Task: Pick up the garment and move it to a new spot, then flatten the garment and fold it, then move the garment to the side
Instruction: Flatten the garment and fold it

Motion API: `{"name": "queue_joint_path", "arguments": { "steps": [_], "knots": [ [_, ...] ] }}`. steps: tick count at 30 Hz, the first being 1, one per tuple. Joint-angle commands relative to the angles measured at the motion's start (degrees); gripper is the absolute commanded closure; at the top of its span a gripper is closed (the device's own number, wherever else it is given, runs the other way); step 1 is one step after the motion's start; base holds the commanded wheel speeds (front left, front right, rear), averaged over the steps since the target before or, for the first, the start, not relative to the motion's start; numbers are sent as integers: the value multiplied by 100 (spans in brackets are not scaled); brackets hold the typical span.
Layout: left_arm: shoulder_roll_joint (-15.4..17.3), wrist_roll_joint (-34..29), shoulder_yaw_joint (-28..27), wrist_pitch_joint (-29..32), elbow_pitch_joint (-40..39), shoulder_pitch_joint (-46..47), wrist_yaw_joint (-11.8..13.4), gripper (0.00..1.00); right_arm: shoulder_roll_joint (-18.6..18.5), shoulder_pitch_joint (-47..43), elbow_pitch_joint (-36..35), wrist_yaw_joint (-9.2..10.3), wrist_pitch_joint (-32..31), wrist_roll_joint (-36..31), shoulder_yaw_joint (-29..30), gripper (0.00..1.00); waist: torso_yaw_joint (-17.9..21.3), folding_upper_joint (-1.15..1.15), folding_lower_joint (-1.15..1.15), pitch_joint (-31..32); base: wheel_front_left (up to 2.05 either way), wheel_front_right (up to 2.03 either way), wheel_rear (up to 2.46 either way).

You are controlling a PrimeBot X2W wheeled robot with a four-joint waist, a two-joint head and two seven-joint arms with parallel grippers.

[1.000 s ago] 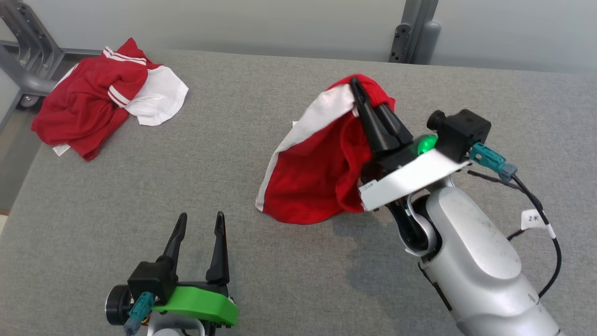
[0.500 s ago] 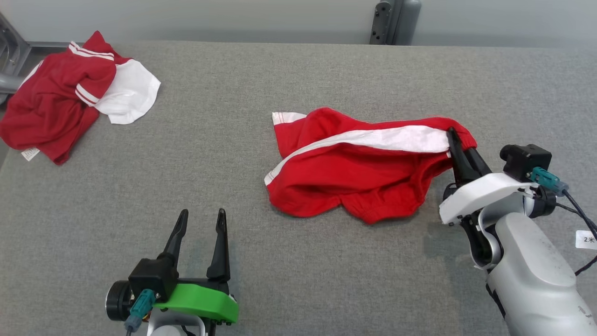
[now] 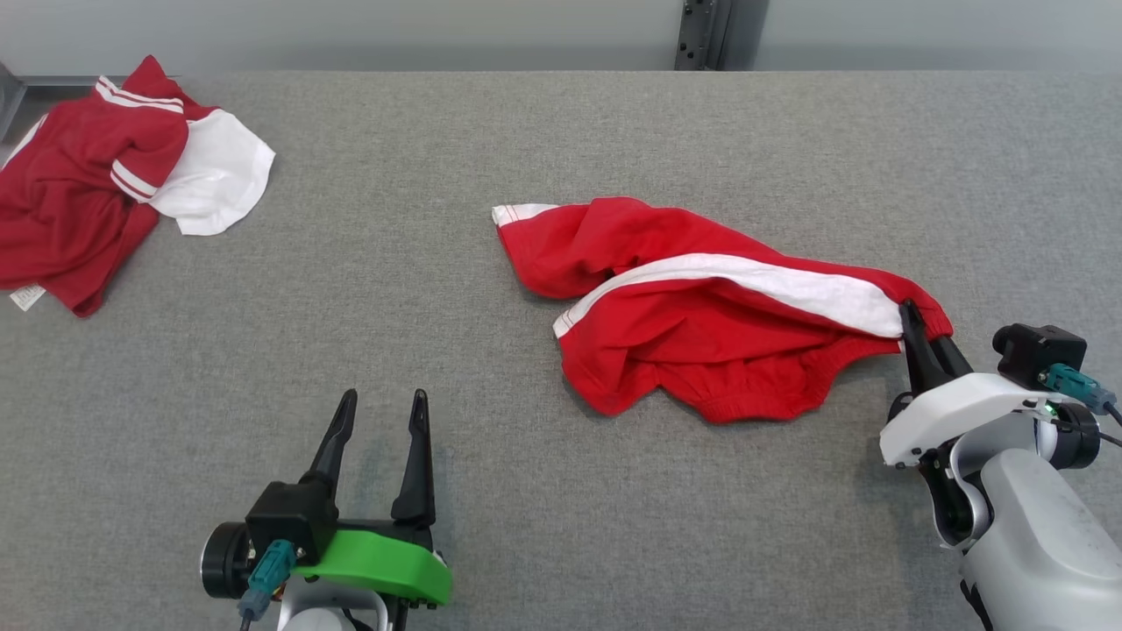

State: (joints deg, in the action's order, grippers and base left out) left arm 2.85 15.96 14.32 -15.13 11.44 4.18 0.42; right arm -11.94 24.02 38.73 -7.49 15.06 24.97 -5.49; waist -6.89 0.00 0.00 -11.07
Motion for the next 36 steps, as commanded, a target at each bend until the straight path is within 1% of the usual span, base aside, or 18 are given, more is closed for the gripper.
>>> {"name": "queue_joint_path", "arguments": {
  "steps": [1,2,3,4,5,11,19,22,24,28,30,33,36],
  "knots": [
    [7,-43,-6,-3,7,103,-21,0,8,-69,9,0,18,-44,59,73,42,0,0,-14,0,0,0],
    [7,-51,-10,-3,10,104,-20,0,28,-83,7,0,18,-57,87,67,64,0,0,-16,0,0,0],
    [7,-59,-13,-3,14,104,-22,0,42,-96,-3,0,18,-86,107,55,86,0,0,-16,0,0,0],
    [7,-60,-12,-3,19,101,-27,0,48,-117,-14,0,18,-108,142,20,109,0,0,-14,0,0,0],
    [7,-50,-19,-3,21,98,-26,0,46,-140,-20,0,18,-127,168,0,133,0,0,-11,0,0,0],
    [7,-61,-39,-3,38,82,-20,0,21,-340,-125,0,18,-175,262,0,258,0,0,39,0,0,0],
    [7,-40,-74,-3,34,-44,-10,0,-15,-937,-533,0,18,-188,459,0,432,0,0,184,0,0,0],
    [7,-27,-46,-3,37,-92,-12,0,-29,-1120,-790,0,18,-278,555,0,489,0,0,245,0,0,0],
    [7,-22,-39,-3,40,-118,-7,0,-43,-1169,-1077,-1,18,-451,545,0,519,0,0,283,0,0,0],
    [7,-5,43,-3,82,-113,-34,0,-1,-1101,-1636,0,18,-795,185,0,463,0,0,365,0,0,0],
    [9,31,79,-3,89,-104,-24,0,-29,-992,-1737,-1,18,-927,-191,0,390,0,0,395,0,0,0],
    [10,59,128,-3,93,-112,-6,0,-120,-700,-1544,0,18,-1047,-811,0,244,0,0,410,0,0,0],
    [10,75,176,-3,71,-77,14,0,-197,-253,-1143,0,-6,-1162,-1513,0,64,0,0,381,0,0,0]
  ]
}}
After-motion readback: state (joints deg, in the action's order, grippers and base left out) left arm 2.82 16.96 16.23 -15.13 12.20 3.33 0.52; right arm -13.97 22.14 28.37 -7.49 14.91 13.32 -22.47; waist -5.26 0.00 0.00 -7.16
